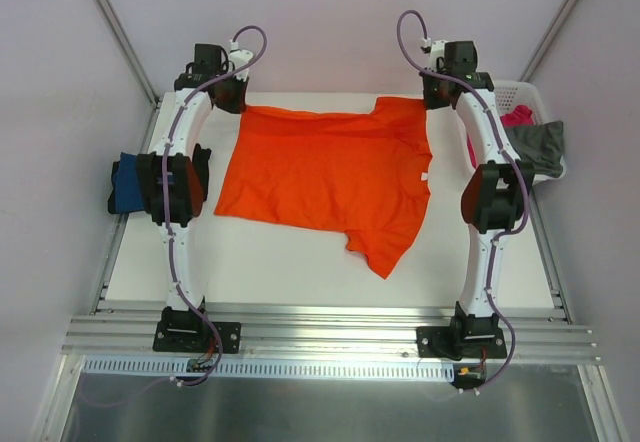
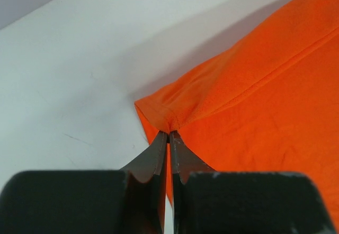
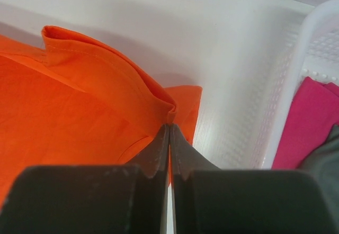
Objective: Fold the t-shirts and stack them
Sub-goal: Fold the tshirt
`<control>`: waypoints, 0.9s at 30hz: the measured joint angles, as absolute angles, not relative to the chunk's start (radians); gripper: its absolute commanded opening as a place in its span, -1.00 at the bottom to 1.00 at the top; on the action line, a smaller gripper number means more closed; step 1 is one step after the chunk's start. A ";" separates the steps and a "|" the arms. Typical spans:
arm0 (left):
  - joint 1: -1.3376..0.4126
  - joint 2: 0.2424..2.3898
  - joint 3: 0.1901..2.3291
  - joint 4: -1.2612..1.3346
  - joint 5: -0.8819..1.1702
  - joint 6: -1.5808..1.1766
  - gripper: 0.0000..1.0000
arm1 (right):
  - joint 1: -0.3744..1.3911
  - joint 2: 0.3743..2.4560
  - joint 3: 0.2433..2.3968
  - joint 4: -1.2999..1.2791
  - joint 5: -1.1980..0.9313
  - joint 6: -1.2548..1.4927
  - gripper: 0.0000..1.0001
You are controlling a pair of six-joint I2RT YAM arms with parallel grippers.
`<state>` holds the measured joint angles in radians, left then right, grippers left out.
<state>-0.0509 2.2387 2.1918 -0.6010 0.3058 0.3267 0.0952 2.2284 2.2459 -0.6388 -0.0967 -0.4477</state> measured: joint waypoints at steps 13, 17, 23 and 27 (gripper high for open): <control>-0.045 2.229 1.987 -0.587 0.310 0.304 -1.00 | 0.131 2.165 2.097 -0.665 -0.163 -0.435 -0.99; -0.031 2.201 1.939 -0.579 0.308 0.286 -1.00 | 0.143 2.103 2.023 -0.679 -0.173 -0.431 -0.99; -0.013 2.155 1.935 -0.555 0.305 0.270 -1.00 | 0.150 2.025 1.976 -0.685 -0.168 -0.434 -0.99; 0.005 2.152 1.959 -0.548 0.303 0.268 -1.00 | 0.140 1.991 1.955 -0.685 -0.165 -0.440 -0.99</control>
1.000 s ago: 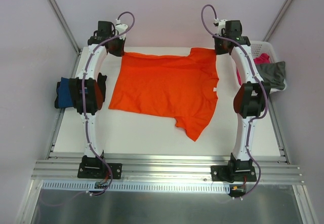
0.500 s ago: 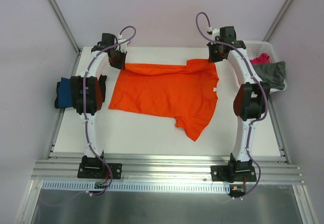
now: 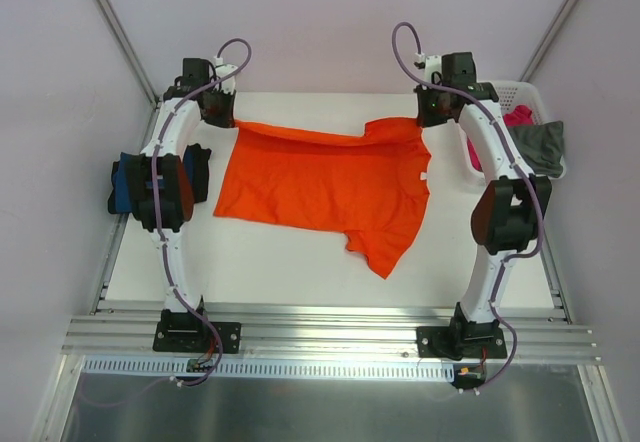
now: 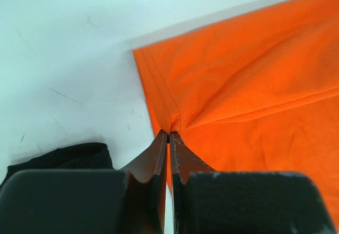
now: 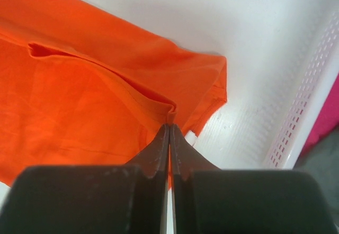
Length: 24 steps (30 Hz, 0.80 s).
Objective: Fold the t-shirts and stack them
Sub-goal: Fold the tshirt
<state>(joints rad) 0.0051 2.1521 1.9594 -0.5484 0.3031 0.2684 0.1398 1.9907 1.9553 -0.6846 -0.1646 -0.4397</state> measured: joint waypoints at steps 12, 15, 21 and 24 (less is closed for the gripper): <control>0.017 2.146 1.947 -0.537 0.305 0.268 -1.00 | 0.122 1.929 1.827 -0.688 -0.174 -0.447 -0.99; 0.017 2.144 1.934 -0.536 0.305 0.265 -1.00 | 0.122 1.923 1.808 -0.686 -0.182 -0.447 -0.99; 0.017 2.144 1.916 -0.536 0.305 0.253 -1.00 | 0.122 1.926 1.789 -0.687 -0.189 -0.454 -0.99; 0.017 2.144 1.914 -0.537 0.305 0.250 -1.00 | 0.122 1.940 1.791 -0.685 -0.189 -0.459 -0.99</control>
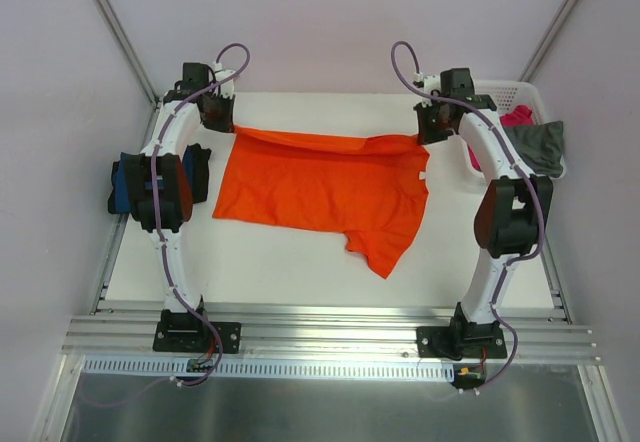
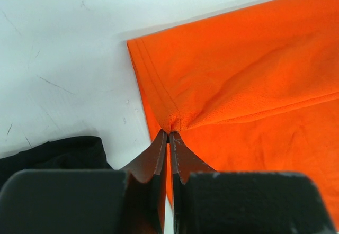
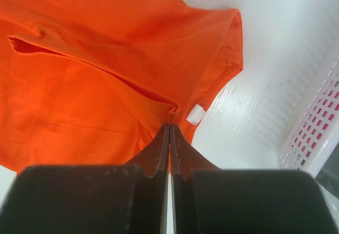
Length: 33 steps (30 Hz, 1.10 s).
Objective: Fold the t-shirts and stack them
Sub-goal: Fold the tshirt
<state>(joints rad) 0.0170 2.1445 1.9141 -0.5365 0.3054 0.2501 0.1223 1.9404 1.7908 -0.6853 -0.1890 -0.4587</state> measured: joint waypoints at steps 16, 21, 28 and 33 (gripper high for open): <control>0.017 2.174 1.900 -0.536 0.307 0.239 -1.00 | 0.122 2.070 1.792 -0.688 -0.188 -0.488 -0.99; 0.017 2.174 1.874 -0.535 0.313 0.224 -1.00 | 0.122 2.070 1.787 -0.689 -0.192 -0.488 -0.99; 0.017 2.174 1.847 -0.537 0.313 0.215 -0.82 | 0.122 2.065 1.766 -0.693 -0.202 -0.486 -0.59; 0.017 2.170 1.841 -0.546 0.308 0.191 0.60 | 0.122 2.006 1.692 -0.709 -0.231 -0.475 -0.10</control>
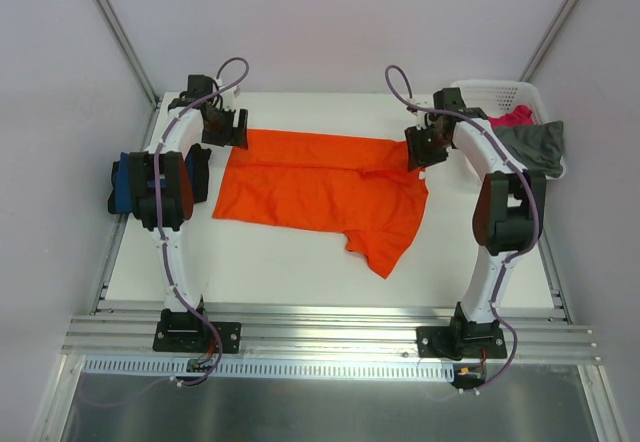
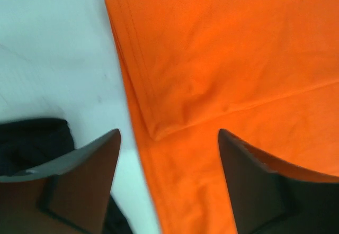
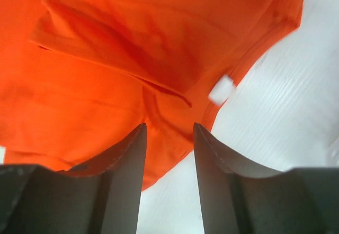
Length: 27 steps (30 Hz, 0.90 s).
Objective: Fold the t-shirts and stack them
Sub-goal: Fold the tshirt
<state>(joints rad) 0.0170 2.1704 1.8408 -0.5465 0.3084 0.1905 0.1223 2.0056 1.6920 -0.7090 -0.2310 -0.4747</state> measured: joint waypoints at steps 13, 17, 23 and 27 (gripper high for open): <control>0.014 2.119 1.974 -0.587 0.350 0.090 0.75 | 0.154 1.909 1.796 -0.727 -0.252 -0.424 -0.03; 0.012 2.128 2.010 -0.595 0.371 0.070 0.77 | 0.199 2.037 1.934 -0.704 -0.262 -0.390 0.08; 0.012 2.126 1.935 -0.680 0.391 0.066 0.74 | 0.244 2.101 1.863 -0.702 -0.290 -0.340 0.08; 0.012 2.103 1.820 -0.747 0.400 0.068 0.53 | 0.235 2.040 1.692 -0.706 -0.309 -0.312 0.08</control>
<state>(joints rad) 0.0120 2.1029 1.8198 -0.7471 0.3996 0.0685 0.2352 2.0399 1.6924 -0.7063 -0.3088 -0.3119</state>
